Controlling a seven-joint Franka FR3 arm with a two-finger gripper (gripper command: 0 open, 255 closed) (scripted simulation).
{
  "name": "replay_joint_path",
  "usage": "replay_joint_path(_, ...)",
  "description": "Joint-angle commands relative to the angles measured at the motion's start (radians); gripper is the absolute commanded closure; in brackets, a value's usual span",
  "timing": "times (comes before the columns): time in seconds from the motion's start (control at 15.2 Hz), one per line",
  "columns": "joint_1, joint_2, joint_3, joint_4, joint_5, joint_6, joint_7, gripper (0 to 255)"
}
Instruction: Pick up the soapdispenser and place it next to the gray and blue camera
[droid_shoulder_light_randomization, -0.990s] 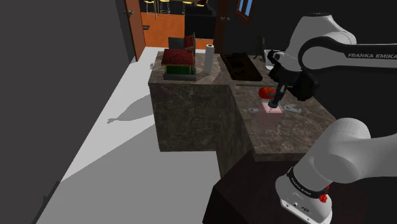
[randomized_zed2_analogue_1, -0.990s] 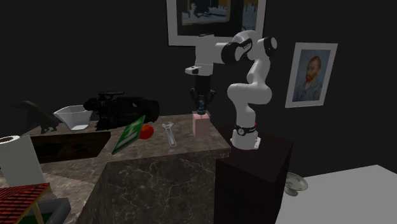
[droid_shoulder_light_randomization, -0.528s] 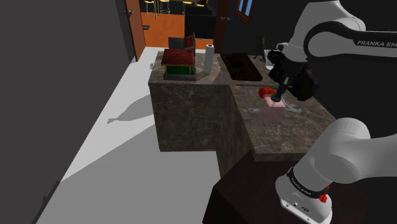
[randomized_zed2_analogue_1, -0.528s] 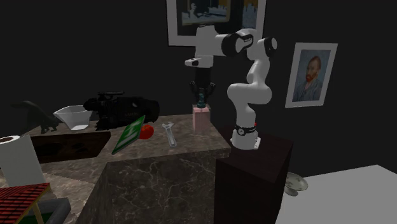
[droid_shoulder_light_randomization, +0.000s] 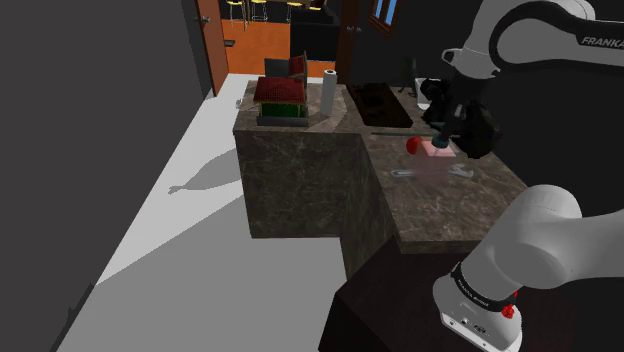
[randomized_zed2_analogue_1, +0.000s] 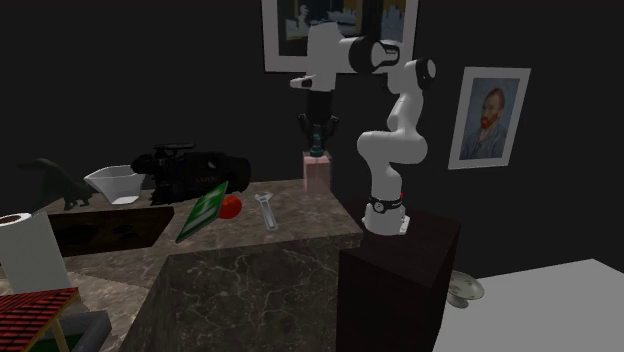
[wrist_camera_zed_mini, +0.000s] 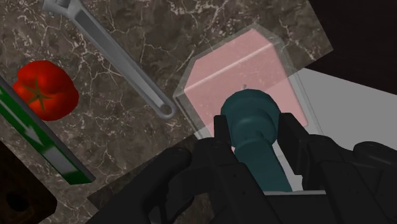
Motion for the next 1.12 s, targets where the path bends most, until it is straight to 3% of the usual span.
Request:
replay_joint_path(0.0,0.002,0.002,0.006,0.029,0.006,-0.026,-0.004,255)
replay_joint_path(1.06,0.022,0.066,0.047,0.276,0.048,-0.21,-0.026,255)
